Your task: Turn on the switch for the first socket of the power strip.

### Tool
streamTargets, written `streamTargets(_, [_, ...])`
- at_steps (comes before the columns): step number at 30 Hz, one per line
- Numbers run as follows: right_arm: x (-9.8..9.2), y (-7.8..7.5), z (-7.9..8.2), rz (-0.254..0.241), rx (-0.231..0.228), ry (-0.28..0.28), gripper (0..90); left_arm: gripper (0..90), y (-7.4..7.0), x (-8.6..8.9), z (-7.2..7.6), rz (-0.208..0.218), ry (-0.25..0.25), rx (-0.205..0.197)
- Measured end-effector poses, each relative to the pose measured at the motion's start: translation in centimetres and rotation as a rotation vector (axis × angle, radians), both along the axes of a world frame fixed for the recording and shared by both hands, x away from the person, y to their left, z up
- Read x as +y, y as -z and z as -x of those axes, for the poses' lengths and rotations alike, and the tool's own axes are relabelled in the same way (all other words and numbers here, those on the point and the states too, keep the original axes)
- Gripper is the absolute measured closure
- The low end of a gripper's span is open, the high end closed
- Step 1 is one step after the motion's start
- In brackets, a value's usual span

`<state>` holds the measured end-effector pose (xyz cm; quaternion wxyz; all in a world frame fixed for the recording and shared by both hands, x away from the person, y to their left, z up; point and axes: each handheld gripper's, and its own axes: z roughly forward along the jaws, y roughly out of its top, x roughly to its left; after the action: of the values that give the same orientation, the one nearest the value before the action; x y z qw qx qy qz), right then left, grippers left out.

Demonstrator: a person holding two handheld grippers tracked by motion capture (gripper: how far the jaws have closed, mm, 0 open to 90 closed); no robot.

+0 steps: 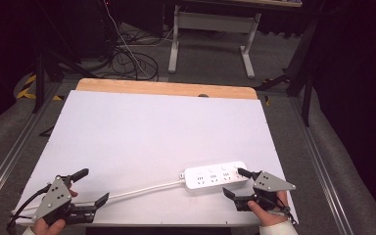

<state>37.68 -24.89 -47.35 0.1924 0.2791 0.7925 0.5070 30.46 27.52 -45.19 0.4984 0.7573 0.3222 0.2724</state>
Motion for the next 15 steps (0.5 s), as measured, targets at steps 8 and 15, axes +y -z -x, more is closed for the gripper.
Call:
streamTargets(8, [0.06,-0.10,-0.06,-0.024,0.068,-0.004,15.2,8.1,0.03,-0.07,0.01,-0.006,-0.010,-0.004])
streamTargets(15, [-0.27,-0.17,0.19,-0.028,0.047,0.011,15.1,8.0,0.02,-0.24,-0.22,0.001,-0.009,-0.002])
